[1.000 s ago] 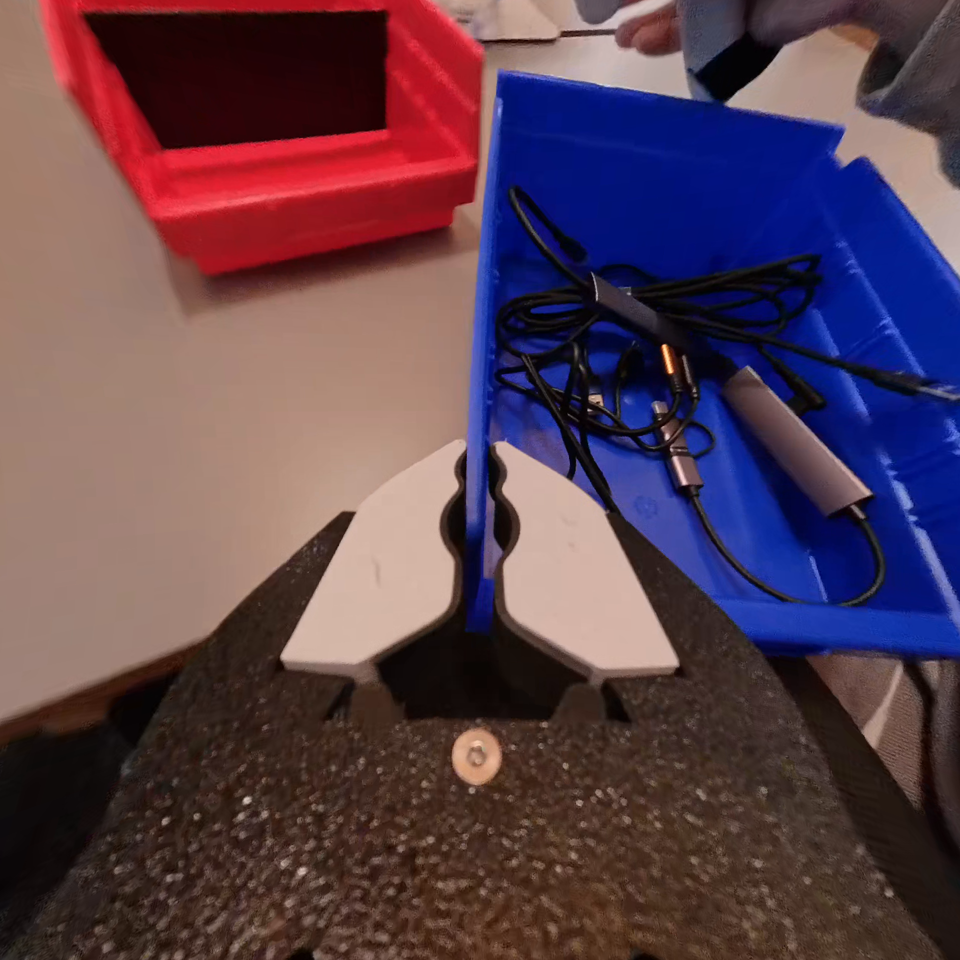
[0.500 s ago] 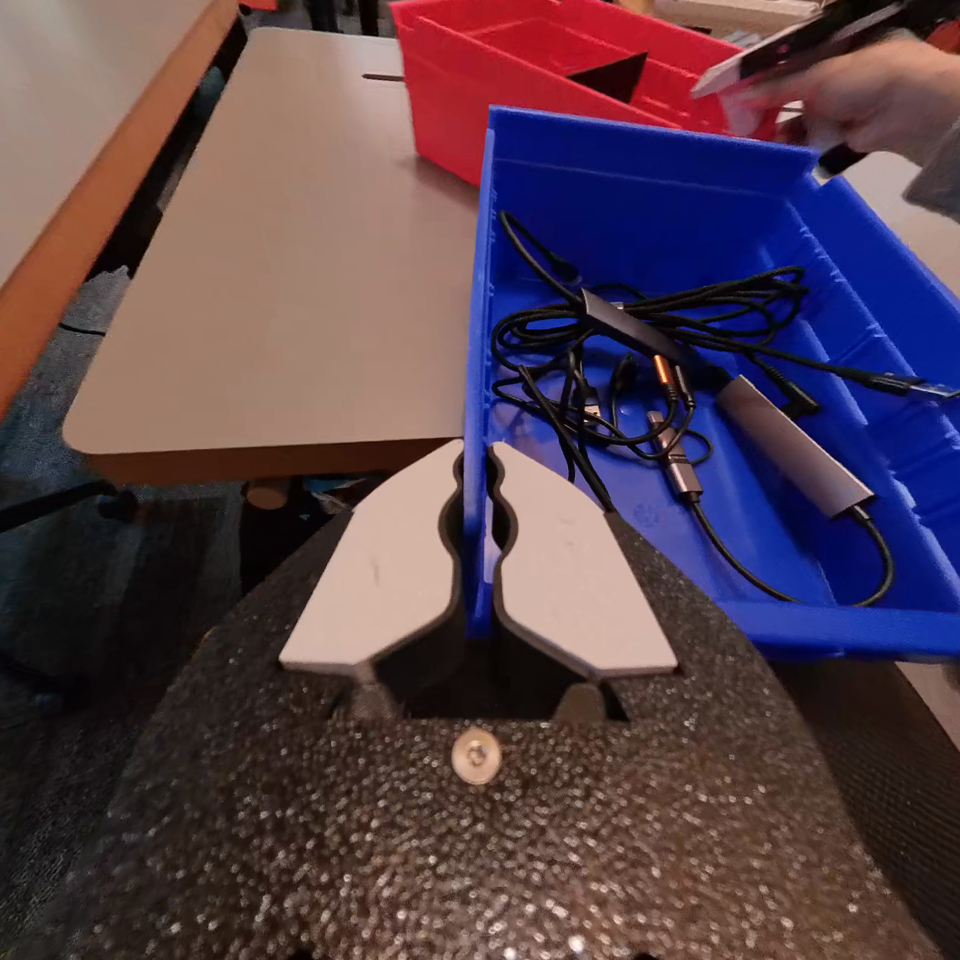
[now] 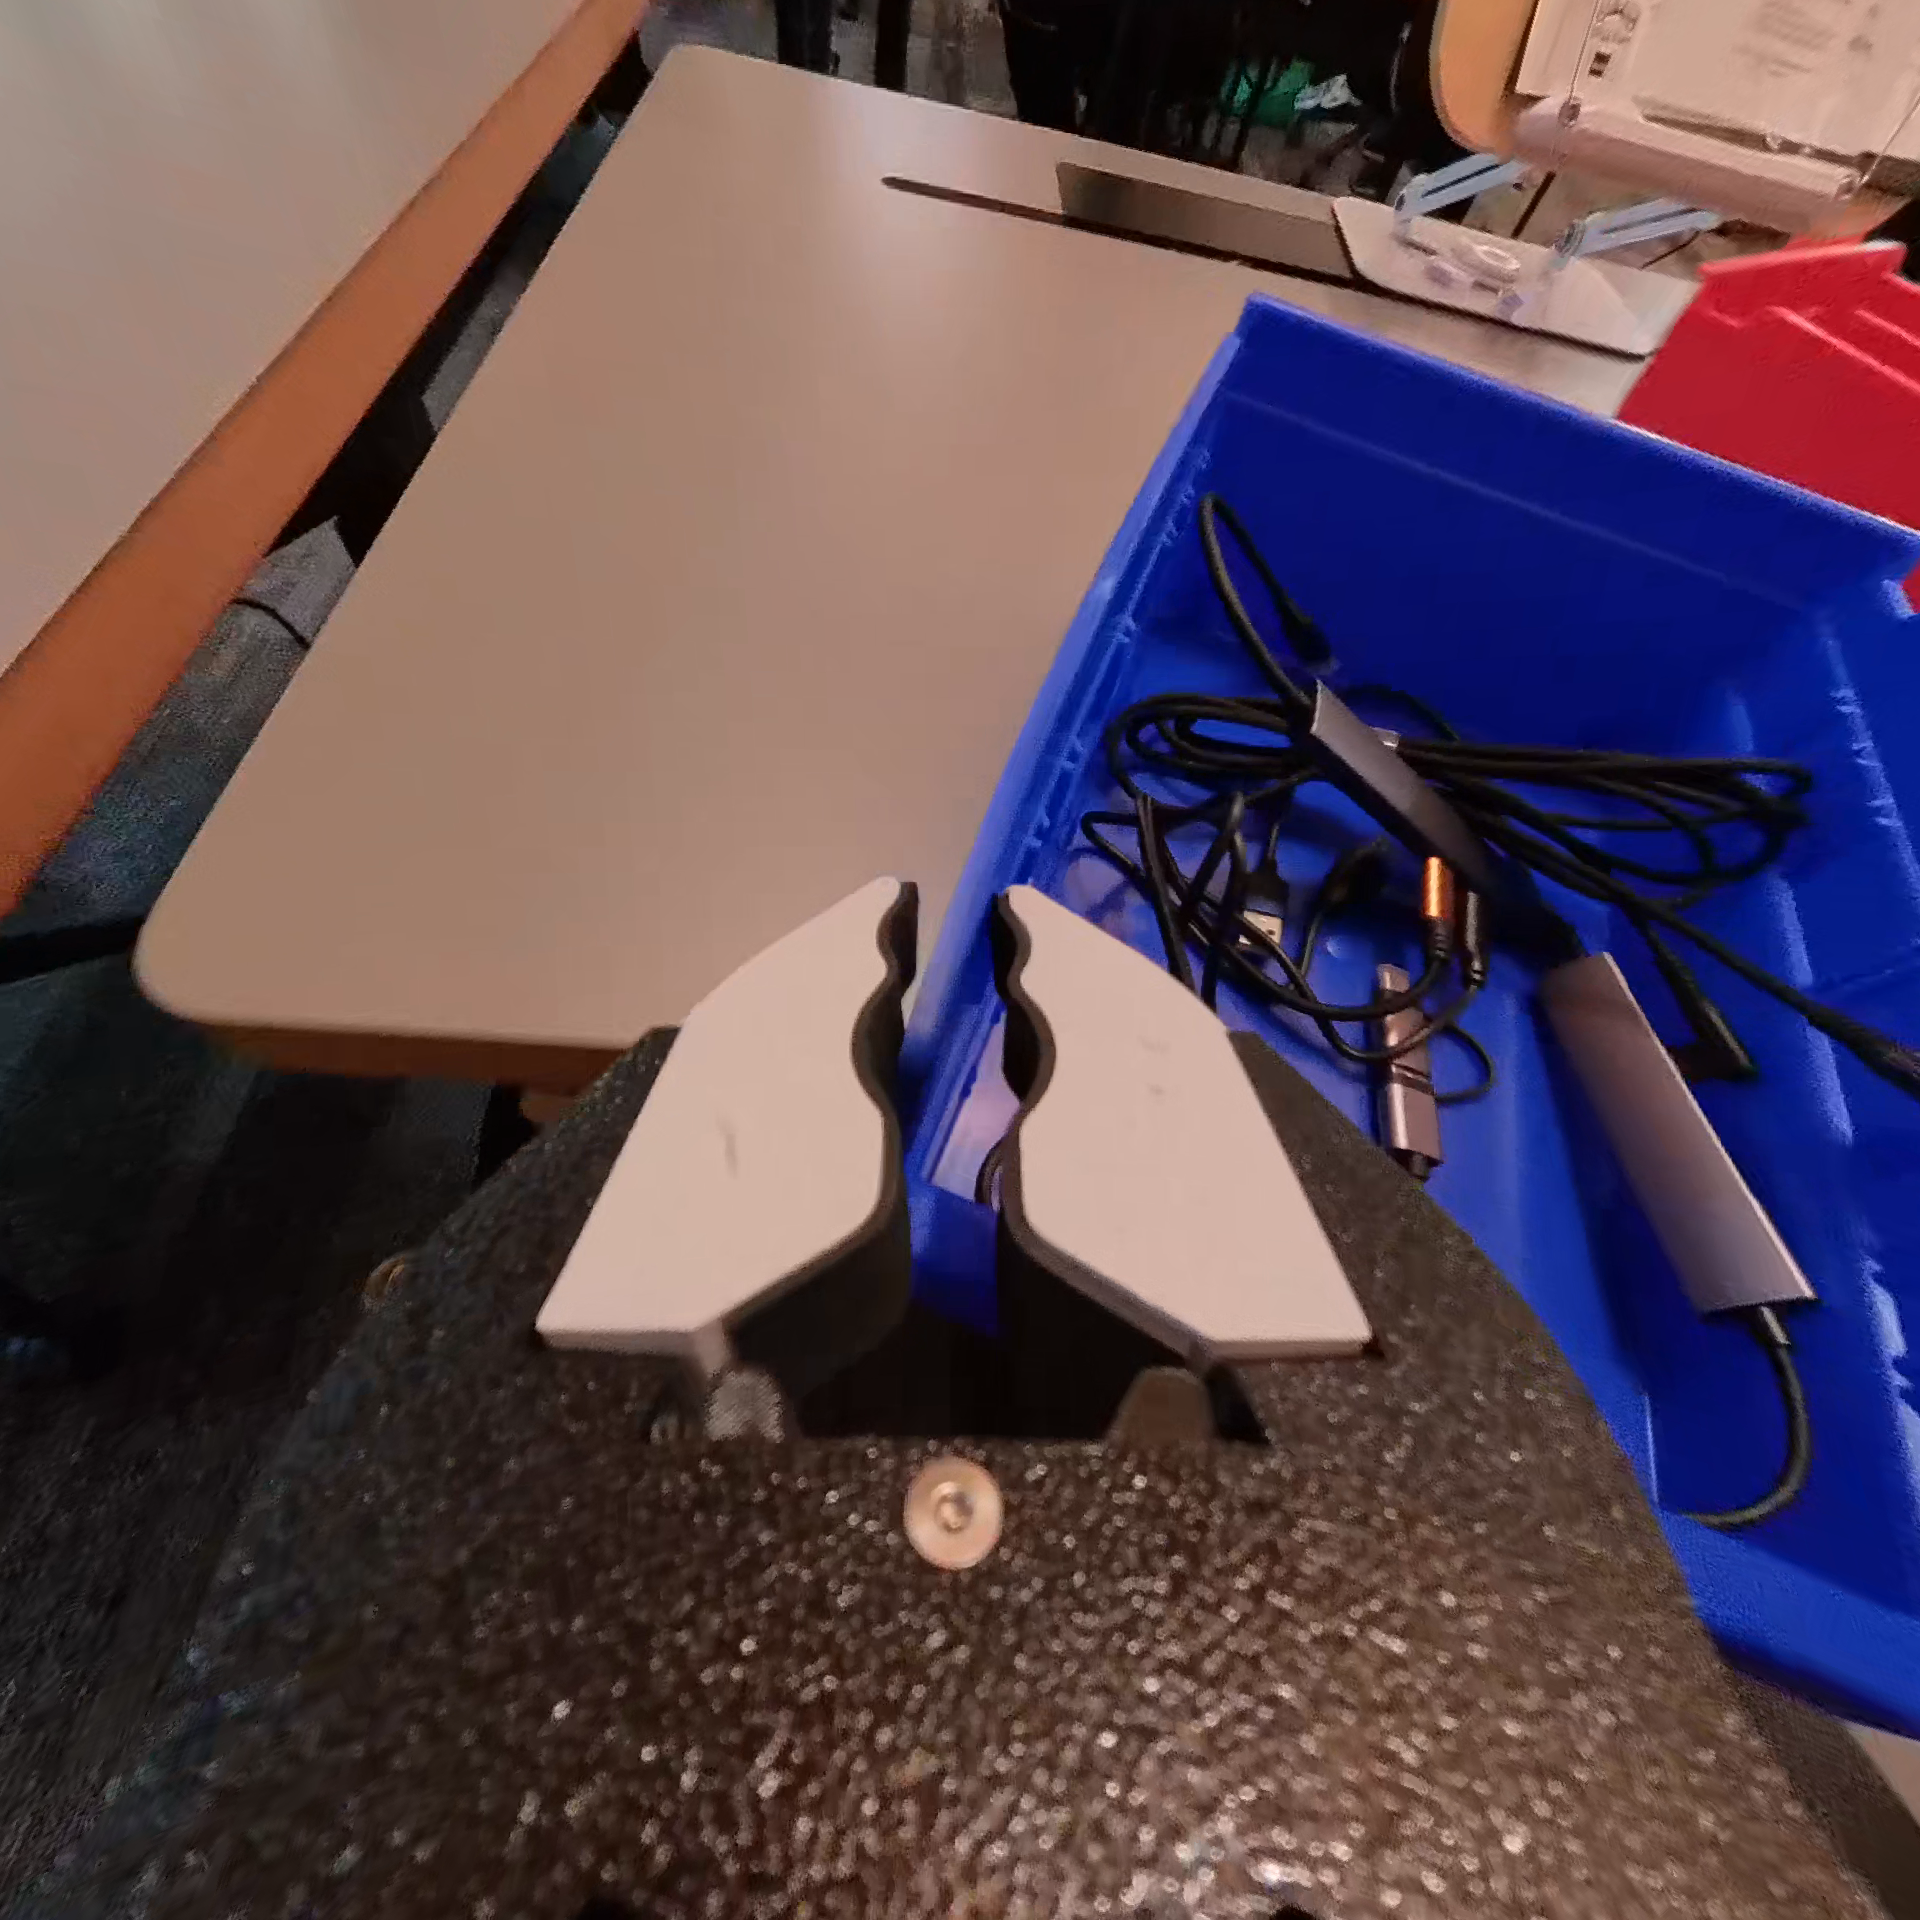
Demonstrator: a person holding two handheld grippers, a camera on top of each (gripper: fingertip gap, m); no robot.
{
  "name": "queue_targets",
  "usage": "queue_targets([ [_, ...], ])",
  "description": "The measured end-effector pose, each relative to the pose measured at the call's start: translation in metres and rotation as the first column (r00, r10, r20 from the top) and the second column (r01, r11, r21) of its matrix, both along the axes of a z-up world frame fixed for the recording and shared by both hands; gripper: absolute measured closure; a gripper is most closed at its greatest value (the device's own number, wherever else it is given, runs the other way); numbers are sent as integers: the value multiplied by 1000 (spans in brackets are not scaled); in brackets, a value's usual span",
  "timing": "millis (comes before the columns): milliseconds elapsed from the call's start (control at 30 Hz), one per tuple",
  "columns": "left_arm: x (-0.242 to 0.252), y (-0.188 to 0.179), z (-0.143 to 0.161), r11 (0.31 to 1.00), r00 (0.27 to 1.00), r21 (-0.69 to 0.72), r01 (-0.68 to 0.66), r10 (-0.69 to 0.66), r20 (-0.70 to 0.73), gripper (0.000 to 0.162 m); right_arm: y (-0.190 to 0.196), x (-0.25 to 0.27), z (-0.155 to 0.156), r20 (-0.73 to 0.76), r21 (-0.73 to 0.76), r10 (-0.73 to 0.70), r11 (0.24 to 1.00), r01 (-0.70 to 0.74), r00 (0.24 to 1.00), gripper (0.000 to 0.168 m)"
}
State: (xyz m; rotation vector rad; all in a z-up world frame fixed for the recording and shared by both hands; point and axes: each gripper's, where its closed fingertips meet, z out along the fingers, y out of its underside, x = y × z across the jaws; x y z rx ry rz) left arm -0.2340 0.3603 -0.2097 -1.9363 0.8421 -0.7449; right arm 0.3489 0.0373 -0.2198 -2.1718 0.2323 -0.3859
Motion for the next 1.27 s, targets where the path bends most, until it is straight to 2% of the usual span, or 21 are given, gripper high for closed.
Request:
queue_targets([
  [33,12,4,0,1000,1000,-3,2,-2,7,150,-20,18,-1,-12,15,-43,999,43,999,156],
  [100,40,13,0,1000,1000,10,-3,3,0,151,-55,50,-1,-67,44,-132,990,135,989,156],
  [200,86,23,-1,999,999,16,-32,31,21,156,-101,97,0,-35,60,-263,962,265,964,157],
  [367,163,39,-1,991,994,96,-96,92,51,159,-140,150,0,-12,101,-394,914,393,919,159],
  [467,201,53,-1,984,992,130,-123,117,57,160,-146,172,0,-60,117,-415,900,419,908,161],
  [633,251,75,-2,981,993,152,-118,113,42,160,-141,188,1,-202,254,-392,864,435,897,163],
  [900,288,96,-1,978,995,188,-90,96,-23,159,-135,196,2,-203,296,-362,863,410,910,162],
  [967,288,97,-2,981,994,191,-41,59,-89,157,-135,196,2,-179,297,-371,863,409,911,161],
  [1033,287,95,-2,982,981,184,38,-2,-194,140,-136,195,3,-139,286,-370,873,395,919,157],
  [1100,285,94,5,972,954,208,109,-44,-296,124,-138,194,8,-81,268,-364,888,372,928,137],
  [1133,285,96,16,955,942,264,134,-40,-333,116,-139,194,15,-46,274,-365,890,363,930,126],
  [1200,290,94,47,894,928,396,208,-52,-369,115,-139,191,35,25,323,-349,889,323,937,116],
  [1267,311,74,67,827,898,425,368,-197,-394,116,-134,183,63,71,421,-325,867,267,943,114],
])
